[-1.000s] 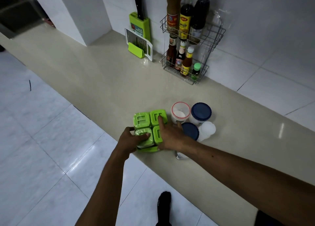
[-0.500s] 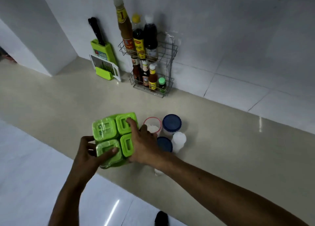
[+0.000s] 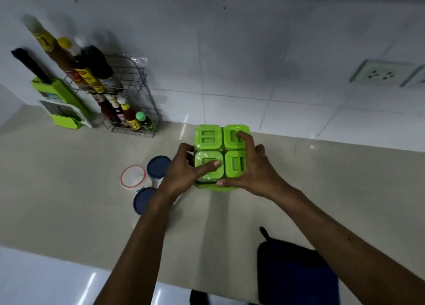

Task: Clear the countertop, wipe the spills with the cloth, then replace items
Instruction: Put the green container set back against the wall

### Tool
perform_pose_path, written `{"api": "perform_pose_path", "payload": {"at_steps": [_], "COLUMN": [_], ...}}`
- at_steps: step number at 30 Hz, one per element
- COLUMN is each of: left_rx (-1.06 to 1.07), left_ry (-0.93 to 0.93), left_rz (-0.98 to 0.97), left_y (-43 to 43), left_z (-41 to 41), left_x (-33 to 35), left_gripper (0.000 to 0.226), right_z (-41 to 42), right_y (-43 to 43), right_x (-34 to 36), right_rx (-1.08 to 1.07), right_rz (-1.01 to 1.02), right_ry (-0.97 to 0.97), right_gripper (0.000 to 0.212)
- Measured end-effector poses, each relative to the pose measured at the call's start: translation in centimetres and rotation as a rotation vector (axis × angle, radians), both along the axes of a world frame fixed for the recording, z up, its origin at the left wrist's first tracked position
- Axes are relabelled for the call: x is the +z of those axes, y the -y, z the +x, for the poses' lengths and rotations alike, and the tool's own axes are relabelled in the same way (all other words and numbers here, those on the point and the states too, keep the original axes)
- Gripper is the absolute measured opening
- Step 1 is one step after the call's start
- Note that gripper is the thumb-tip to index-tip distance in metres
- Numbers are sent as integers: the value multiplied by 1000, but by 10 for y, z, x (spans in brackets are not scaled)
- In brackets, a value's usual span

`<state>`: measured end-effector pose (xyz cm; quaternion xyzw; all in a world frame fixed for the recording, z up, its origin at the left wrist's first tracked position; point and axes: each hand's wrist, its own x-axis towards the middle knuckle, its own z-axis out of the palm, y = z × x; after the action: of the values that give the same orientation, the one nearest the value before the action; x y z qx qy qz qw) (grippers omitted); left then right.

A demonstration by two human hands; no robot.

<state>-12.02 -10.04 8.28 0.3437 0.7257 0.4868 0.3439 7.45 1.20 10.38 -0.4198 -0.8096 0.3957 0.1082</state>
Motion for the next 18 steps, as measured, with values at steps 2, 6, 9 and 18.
{"api": "perform_pose_path", "payload": {"at_steps": [2,6,9,18], "left_rx": [-18,-47,-74,-174], "left_ry": [48,130,218,229], "left_rz": [-44,-135,-210,-204], "left_y": [-24,-58,-78,-140], "left_z": [25,61,76,62], "left_x": [-15,-46,-71,-111], "left_gripper": [89,88,92,66], "right_z": [26,62,77,63], "right_y": [-21,-47,-58,-109], "right_x": [-13,-48,-80,-133], "right_rx": [-27,-81,-131,-251], "right_rz": [-14,-44,-75,-138], "right_ry": [20,36,41,33], "right_gripper": [140,142,143,140]}}
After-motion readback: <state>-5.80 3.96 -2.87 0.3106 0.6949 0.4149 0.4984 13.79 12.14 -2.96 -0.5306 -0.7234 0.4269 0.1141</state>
